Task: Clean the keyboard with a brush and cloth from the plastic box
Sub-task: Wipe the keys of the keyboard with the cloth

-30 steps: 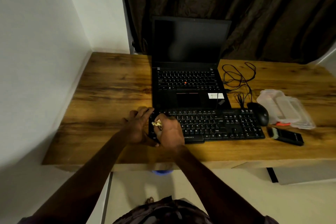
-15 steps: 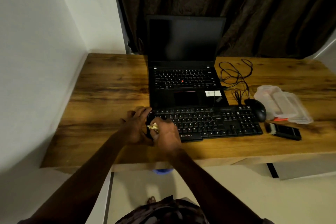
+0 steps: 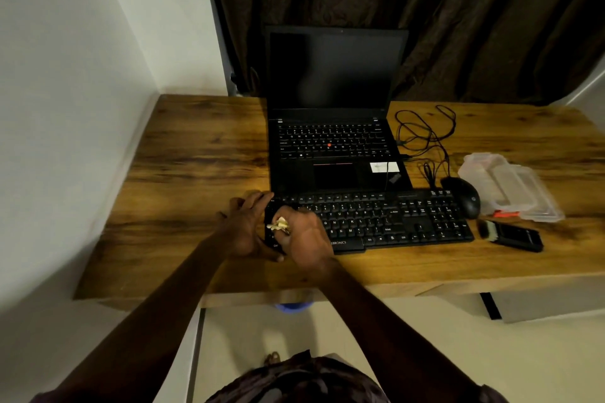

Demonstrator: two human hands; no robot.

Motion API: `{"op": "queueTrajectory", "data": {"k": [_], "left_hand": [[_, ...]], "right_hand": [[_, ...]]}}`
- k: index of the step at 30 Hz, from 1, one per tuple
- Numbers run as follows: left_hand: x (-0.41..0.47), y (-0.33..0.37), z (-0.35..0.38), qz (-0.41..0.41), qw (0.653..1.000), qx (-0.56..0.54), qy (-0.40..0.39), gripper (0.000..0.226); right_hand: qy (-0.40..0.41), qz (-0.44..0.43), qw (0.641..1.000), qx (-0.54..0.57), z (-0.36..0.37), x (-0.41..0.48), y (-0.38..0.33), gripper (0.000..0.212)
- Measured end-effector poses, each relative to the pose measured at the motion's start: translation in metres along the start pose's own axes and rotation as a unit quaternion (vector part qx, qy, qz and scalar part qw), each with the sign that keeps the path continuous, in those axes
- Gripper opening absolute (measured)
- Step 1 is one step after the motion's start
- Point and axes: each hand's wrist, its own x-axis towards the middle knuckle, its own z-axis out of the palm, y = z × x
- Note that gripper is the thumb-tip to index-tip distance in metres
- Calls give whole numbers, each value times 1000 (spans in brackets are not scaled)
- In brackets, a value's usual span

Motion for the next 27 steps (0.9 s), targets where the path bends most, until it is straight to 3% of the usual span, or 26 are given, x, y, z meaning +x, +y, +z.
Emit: {"op": "queueTrajectory", "data": {"k": [5,13,20,27], "left_hand": [[1,0,2,0,1000,-4,8,144],[2,-2,2,0,1000,-10,2,143],[2,-2,2,14,1000,-20,10,143],[1,-2,3,6,1000,-5,15,143]], "right_hand": [[49,40,998,-5,-8,1,23,21],[27,-16,999,6,-11,4,25,23],[62,27,997,-27,-32,-1,59,23],[56,11,998,-39,-18,-2,41,28]]}}
